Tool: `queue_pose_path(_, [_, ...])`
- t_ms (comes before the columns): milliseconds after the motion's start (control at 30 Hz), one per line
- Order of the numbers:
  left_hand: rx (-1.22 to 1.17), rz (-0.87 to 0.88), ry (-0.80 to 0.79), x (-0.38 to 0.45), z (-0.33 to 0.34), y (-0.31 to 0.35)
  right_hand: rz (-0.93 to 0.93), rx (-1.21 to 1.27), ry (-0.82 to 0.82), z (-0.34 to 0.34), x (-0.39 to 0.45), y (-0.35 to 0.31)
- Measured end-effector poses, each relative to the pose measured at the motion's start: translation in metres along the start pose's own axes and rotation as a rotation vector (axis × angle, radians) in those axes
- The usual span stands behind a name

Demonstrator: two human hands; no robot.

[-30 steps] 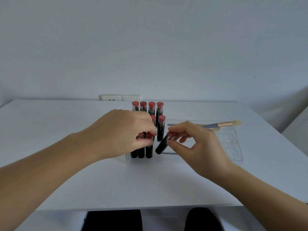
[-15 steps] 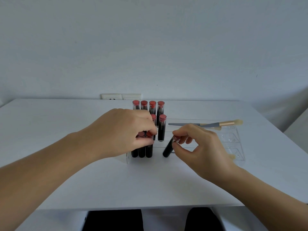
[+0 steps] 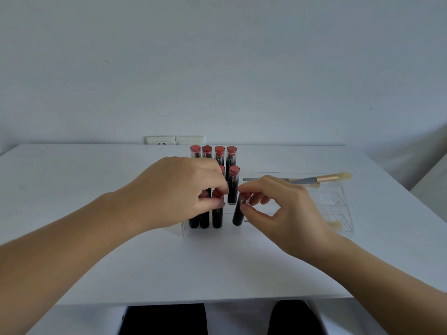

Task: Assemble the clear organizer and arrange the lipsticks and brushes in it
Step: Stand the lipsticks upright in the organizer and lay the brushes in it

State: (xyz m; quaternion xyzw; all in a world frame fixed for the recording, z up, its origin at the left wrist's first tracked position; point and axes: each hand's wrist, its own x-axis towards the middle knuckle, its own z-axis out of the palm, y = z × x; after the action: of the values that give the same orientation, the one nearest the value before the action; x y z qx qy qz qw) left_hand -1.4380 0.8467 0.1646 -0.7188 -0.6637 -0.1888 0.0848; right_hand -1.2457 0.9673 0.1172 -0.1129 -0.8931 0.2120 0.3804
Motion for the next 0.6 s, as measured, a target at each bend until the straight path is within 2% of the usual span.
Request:
queue_pose_path(200, [-0.017, -0.017, -0.007, -0.0019, 0.0015, -0.0006, -0.046, -0.026, -0.023, 0.0091, 0.0034, -0.0022])
queue_pose_path(367, [-0.020, -0.053, -0.058, -0.0029, 0.0021, -0.0024, -0.015, -0.051, -0.010, 0.0100, 0.0014, 0.0000])
queue_pose_path(600, [-0.017, -0.082, -0.048, -0.0020, 0.0021, -0.0002, 0.013, -0.043, 0.004, 0.0113, 0.0021, -0.0002])
